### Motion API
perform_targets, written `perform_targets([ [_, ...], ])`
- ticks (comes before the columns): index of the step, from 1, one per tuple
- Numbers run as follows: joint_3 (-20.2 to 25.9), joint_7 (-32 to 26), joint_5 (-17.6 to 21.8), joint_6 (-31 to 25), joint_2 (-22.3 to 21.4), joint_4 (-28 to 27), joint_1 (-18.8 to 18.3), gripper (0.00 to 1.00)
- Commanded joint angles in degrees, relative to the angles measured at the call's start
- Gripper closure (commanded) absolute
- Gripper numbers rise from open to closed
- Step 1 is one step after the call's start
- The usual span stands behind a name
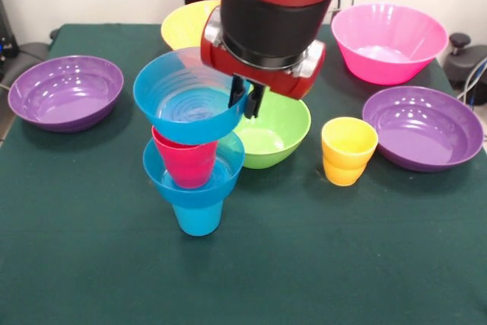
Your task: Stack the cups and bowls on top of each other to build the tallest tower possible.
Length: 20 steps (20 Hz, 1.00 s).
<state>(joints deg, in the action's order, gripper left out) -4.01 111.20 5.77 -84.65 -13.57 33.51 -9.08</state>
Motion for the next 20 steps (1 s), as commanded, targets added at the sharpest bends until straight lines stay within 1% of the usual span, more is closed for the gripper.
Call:
perform_targets([
  [1,0.66,13.04,-0.76,3.67,-0.69,6.77,1.21,1.00],
  [11,-1.78,10.85,-0.36,6.83,-1.30,10.03,1.75,1.00],
  [16,-2.32,10.13,-0.55,7.33,-0.59,9.41,1.80,1.00],
  [20,-2.79,10.71,-0.89,8.50,-0.64,10.12,2.20,1.00],
])
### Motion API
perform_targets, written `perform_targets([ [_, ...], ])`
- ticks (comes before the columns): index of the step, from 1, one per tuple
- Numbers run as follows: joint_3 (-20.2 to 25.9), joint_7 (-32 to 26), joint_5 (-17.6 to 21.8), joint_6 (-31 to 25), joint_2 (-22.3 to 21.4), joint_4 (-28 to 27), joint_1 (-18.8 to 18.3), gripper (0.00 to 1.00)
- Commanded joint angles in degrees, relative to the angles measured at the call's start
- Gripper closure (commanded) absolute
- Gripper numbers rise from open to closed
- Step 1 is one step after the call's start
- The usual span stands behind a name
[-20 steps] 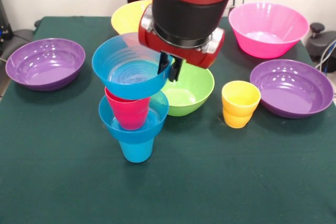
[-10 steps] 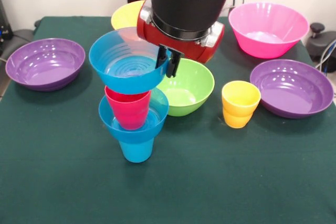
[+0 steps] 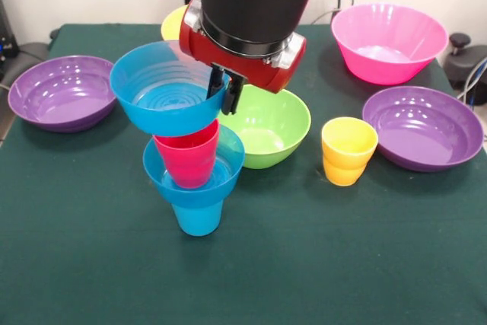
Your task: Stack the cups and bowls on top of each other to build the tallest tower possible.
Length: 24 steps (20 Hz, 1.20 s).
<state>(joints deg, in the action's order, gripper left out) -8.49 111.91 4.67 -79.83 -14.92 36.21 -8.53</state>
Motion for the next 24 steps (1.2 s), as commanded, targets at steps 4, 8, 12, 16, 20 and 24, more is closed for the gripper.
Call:
perform_targets([
  [4,1.38,11.23,-0.38,5.55,0.27,8.74,2.16,1.00],
  [8,0.75,12.40,-0.95,6.86,0.34,9.22,2.76,1.00],
  [12,0.26,12.94,-1.33,7.87,0.66,9.52,3.24,1.00],
  [16,0.10,13.40,-1.44,9.08,0.94,9.99,3.59,1.00],
  [20,-0.07,13.51,-1.48,9.67,1.53,9.69,3.75,1.00],
  [24,-0.35,13.02,-1.29,10.82,0.61,11.56,3.95,1.00],
])
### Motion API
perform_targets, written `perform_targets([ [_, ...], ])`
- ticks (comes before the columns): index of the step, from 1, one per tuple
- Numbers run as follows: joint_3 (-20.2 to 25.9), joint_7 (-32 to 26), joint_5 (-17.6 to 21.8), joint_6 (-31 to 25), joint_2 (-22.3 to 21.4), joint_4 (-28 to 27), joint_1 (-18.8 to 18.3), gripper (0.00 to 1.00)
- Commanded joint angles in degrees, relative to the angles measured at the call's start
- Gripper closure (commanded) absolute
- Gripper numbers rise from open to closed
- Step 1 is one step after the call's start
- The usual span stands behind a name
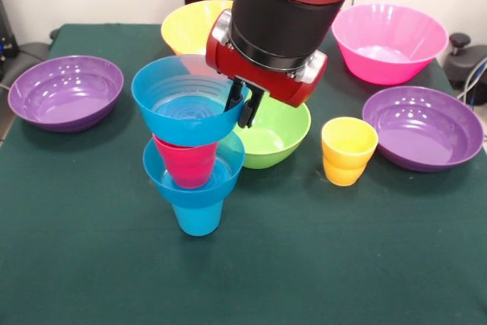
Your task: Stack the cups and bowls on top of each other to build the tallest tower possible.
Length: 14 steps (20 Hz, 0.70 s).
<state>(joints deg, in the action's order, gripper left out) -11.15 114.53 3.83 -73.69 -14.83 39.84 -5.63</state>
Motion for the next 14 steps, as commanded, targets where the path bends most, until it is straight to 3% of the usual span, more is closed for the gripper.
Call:
perform_targets([
  [1,2.26,10.33,-0.50,5.34,-0.26,9.27,1.15,1.00],
  [14,1.58,9.57,-0.66,8.21,-2.94,14.80,1.99,1.00],
])
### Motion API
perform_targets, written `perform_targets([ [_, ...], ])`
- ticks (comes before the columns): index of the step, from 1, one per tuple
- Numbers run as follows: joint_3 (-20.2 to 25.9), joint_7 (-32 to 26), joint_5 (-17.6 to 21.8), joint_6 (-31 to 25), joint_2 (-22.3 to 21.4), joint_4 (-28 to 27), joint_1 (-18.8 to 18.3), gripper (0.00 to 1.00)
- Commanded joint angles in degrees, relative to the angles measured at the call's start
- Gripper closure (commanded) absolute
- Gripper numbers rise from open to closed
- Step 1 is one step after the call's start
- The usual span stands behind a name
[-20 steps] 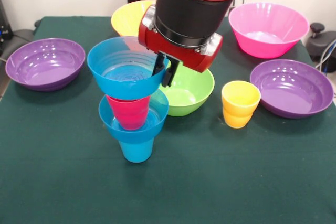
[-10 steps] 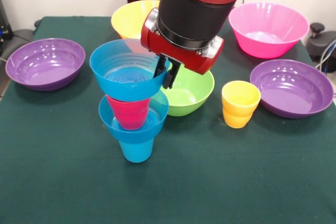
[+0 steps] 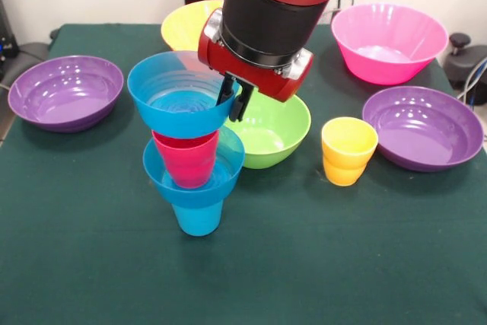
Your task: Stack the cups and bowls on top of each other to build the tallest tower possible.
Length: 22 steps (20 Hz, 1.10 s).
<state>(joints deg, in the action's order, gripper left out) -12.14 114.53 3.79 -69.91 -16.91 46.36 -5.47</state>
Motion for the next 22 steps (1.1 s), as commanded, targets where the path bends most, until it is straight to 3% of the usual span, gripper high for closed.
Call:
perform_targets([
  [1,2.67,9.83,-0.76,4.81,-0.66,8.24,1.86,1.00],
  [22,2.66,9.37,-2.50,4.35,4.17,1.74,1.27,1.00],
])
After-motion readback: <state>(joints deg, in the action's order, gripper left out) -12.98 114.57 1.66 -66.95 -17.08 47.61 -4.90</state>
